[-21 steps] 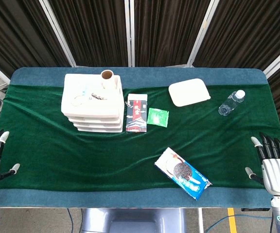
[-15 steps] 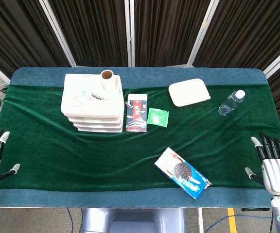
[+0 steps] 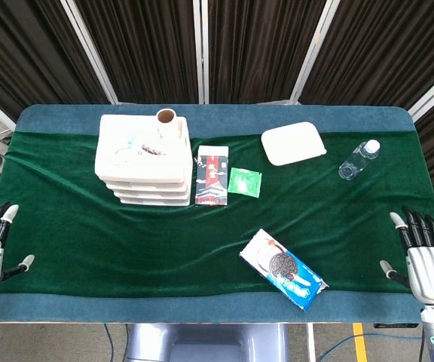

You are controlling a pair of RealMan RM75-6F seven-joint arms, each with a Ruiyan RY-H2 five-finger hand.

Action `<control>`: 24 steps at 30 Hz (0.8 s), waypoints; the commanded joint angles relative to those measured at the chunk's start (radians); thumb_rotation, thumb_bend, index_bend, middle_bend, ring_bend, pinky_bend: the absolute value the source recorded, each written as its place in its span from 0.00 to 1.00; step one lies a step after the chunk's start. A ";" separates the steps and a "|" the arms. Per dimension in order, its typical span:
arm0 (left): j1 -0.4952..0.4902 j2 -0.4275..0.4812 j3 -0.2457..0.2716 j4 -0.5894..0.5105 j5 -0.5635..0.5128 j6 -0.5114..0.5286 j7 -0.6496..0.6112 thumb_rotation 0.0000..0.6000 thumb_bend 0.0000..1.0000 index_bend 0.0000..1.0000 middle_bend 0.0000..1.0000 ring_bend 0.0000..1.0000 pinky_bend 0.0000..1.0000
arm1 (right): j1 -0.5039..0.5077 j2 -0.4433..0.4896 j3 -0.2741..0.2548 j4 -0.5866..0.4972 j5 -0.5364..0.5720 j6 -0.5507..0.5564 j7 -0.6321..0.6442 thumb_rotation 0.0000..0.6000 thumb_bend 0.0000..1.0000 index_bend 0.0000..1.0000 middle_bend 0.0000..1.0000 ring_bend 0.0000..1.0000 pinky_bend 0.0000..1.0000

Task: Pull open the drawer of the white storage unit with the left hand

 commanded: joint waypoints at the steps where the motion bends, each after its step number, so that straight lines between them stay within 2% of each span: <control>1: 0.001 -0.006 -0.006 0.004 0.004 0.013 -0.003 1.00 0.19 0.00 0.00 0.00 0.00 | -0.001 0.004 0.000 -0.004 0.005 -0.002 0.007 1.00 0.08 0.10 0.00 0.00 0.05; 2: 0.001 -0.008 -0.010 0.005 0.004 0.019 0.002 1.00 0.19 0.00 0.03 0.03 0.03 | -0.002 0.006 0.000 -0.006 0.007 -0.003 0.010 1.00 0.08 0.10 0.00 0.00 0.05; 6: -0.005 -0.017 -0.019 -0.004 0.007 0.020 -0.038 1.00 0.23 0.00 0.55 0.46 0.41 | -0.001 0.013 -0.001 -0.015 0.011 -0.011 0.015 1.00 0.08 0.09 0.00 0.00 0.05; 7: -0.009 -0.014 -0.018 -0.014 0.008 0.008 -0.066 1.00 0.23 0.00 0.64 0.54 0.47 | -0.001 0.015 -0.002 -0.018 0.012 -0.015 0.014 1.00 0.08 0.08 0.00 0.00 0.05; 10: -0.040 0.011 0.009 -0.075 0.023 -0.086 -0.239 1.00 0.29 0.03 0.79 0.67 0.55 | 0.001 0.017 -0.007 -0.025 0.013 -0.026 0.008 1.00 0.08 0.08 0.00 0.00 0.05; 11: -0.049 0.026 0.016 -0.081 0.026 -0.112 -0.275 1.00 0.32 0.04 0.81 0.69 0.57 | 0.001 0.018 -0.009 -0.028 0.013 -0.028 0.008 1.00 0.08 0.08 0.00 0.00 0.05; 13: -0.094 0.062 0.050 -0.119 0.030 -0.238 -0.397 1.00 0.45 0.08 0.85 0.73 0.60 | 0.001 0.025 -0.013 -0.039 0.013 -0.036 0.016 1.00 0.08 0.08 0.00 0.00 0.05; 16: -0.135 0.059 0.053 -0.123 0.012 -0.327 -0.485 1.00 0.64 0.09 0.88 0.76 0.64 | 0.001 0.032 -0.014 -0.046 0.012 -0.038 0.026 1.00 0.08 0.08 0.00 0.00 0.05; 24: -0.222 -0.023 0.011 -0.094 -0.099 -0.498 -0.638 1.00 0.86 0.13 0.94 0.81 0.70 | 0.000 0.043 -0.013 -0.051 0.012 -0.037 0.044 1.00 0.08 0.08 0.00 0.00 0.05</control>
